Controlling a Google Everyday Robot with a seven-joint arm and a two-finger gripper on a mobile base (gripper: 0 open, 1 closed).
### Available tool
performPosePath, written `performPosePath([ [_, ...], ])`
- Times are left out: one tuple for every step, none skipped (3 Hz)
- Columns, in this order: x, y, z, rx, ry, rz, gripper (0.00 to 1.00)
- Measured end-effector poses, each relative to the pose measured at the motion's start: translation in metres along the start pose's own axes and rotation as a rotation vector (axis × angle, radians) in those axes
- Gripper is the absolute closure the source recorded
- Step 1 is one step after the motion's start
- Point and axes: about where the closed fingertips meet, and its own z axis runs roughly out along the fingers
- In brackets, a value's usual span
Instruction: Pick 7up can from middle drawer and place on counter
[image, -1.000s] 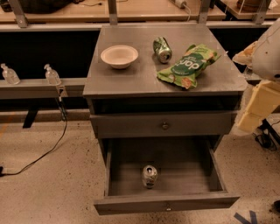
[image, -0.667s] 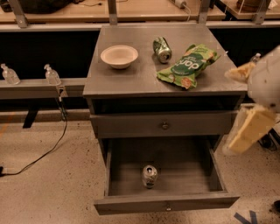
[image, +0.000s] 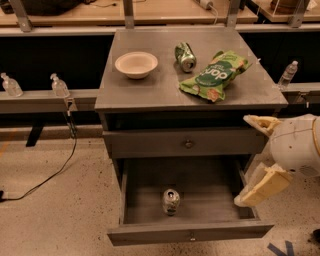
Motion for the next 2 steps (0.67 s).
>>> performPosePath([
  [0.000,0.000,0.000,0.000,0.000,0.000,0.00],
  [-0.007,0.001,0.025,-0.021,-0.094,-0.028,0.00],
])
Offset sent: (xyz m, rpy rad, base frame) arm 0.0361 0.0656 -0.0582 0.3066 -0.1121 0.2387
